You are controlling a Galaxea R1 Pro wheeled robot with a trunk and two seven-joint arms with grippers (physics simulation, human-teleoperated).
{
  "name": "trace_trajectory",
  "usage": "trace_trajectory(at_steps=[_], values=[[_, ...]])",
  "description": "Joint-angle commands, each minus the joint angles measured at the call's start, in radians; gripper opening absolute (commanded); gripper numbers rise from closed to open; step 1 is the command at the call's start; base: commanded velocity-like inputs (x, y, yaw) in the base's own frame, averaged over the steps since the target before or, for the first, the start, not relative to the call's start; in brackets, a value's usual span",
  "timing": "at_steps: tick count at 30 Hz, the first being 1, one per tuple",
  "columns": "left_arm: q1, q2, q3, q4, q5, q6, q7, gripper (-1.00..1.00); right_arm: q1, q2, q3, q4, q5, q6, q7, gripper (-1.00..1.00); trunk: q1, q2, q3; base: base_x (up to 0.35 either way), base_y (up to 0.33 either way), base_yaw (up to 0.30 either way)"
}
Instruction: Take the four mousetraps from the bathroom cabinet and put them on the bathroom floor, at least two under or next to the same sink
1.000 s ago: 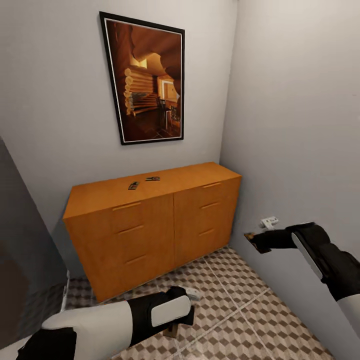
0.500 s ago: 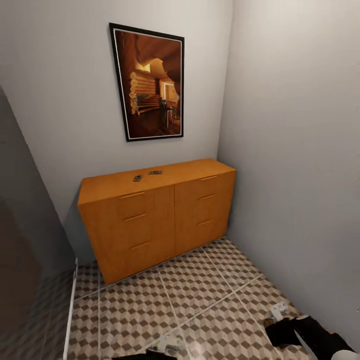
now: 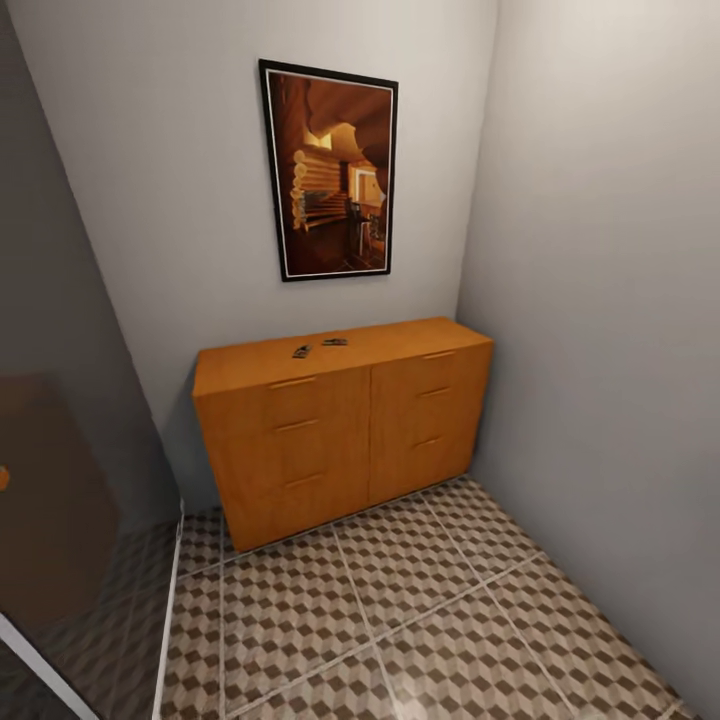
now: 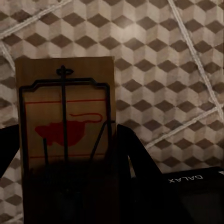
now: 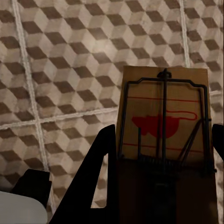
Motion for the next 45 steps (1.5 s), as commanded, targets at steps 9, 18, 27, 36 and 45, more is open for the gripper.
trace_trajectory(at_steps=[9, 18, 27, 36, 45], values=[[0.002, -0.006, -0.001, 0.002, -0.004, 0.002, 0.006, -1.0, 0.02, 0.046, -0.001, 0.004, -0.005, -0.022, -0.093, -1.0, 0.0, 0.0, 0.0, 0.0, 0.0, 0.284], [0.003, -0.006, -0.001, 0.002, -0.003, 0.003, 0.008, -1.0, 0.03, 0.064, -0.002, 0.004, -0.006, -0.023, -0.158, -1.0, 0.0, 0.0, 0.0, 0.0, 0.0, 0.286], [0.003, -0.001, -0.001, 0.001, -0.003, 0.002, 0.0, -1.0, 0.041, 0.064, -0.002, 0.003, -0.005, -0.024, -0.159, -1.0, 0.0, 0.0, 0.0, 0.0, 0.0, 0.286], [0.003, -0.001, -0.002, 0.001, -0.003, 0.002, -0.001, -1.0, 0.041, 0.062, -0.004, 0.001, -0.006, -0.024, -0.159, -1.0, 0.0, 0.0, 0.0, 0.0, 0.0, 0.149], [0.003, -0.001, -0.002, 0.002, -0.003, 0.002, -0.001, -1.0, 0.041, 0.061, -0.005, 0.001, -0.013, -0.024, -0.159, -1.0, 0.0, 0.0, 0.0, 0.0, 0.0, -0.275]])
